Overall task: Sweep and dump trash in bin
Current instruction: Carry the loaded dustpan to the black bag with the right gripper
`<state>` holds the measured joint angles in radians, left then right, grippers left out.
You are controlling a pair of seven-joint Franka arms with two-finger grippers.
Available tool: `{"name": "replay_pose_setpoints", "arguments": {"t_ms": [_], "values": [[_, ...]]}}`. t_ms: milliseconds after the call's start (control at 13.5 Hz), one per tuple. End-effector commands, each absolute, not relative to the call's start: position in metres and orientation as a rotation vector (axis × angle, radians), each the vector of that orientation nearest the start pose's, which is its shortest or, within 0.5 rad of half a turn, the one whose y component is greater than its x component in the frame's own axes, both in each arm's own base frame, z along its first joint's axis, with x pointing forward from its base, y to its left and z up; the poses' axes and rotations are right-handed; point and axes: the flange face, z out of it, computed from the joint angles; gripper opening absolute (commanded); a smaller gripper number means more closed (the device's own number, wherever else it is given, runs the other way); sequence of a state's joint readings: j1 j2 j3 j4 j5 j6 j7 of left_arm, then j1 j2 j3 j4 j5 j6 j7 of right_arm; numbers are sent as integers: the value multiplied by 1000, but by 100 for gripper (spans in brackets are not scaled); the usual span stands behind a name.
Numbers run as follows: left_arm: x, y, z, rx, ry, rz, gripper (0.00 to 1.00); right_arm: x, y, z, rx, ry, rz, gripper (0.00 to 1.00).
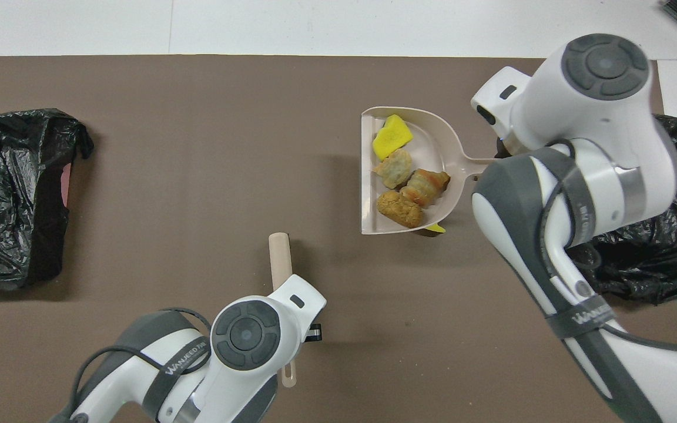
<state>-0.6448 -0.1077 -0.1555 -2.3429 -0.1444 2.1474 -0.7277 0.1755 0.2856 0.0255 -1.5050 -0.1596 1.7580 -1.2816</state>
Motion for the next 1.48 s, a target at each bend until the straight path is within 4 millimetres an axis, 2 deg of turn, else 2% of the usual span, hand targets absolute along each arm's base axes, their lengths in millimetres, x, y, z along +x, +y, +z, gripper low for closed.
{"name": "replay_pose_setpoints", "arguments": {"t_ms": [0, 148, 297, 445, 594, 668, 742, 817, 891, 965, 1039, 1188, 1336, 1411], "values": [[312, -352, 360, -3156, -16, 185, 0, 639, 59, 523, -2319, -2251, 151, 0], [311, -354, 357, -3155, -75, 190, 0, 641, 6, 527, -2263, -2297, 150, 0], [310, -353, 350, -3152, -64, 194, 0, 641, -52, 538, -2211, -2352, 143, 0], [314, -352, 346, -3163, -70, 179, 0, 632, -120, 538, -2135, -2417, 165, 0], [314, -350, 341, -3164, -48, 177, 0, 621, -174, 541, -2107, -2455, 182, 0], [315, -350, 341, -3166, -14, 177, 13, 614, -200, 542, -2152, -2427, 208, 0], [316, -349, 341, -3169, 37, 175, 33, 610, -217, 546, -2205, -2432, 267, 0], [318, -348, 340, -3168, 52, 178, 47, 609, -228, 553, -2248, -2468, 337, 0], [330, -344, 339, -3174, 12, 177, 80, 606, -241, 555, -2338, -2467, 407, 0], [349, -333, 340, -3175, -48, 183, 100, 600, -250, 557, -2422, -2455, 484, 0], [362, -328, 343, -3178, -89, 181, 100, 602, -251, 556, -2487, -2466, 536, 0], [402, -304, 359, -3197, -208, 128, 100, 606, -248, 559, -2627, -2417, 579, 0], [439, -278, 376, -3192, -242, 35, 100, 613, -227, 554, -2669, -2453, 743, 0], [456, -262, 383, -3185, -262, -4, 100, 617, -218, 548, -2760, -2408, 809, 0]]}}
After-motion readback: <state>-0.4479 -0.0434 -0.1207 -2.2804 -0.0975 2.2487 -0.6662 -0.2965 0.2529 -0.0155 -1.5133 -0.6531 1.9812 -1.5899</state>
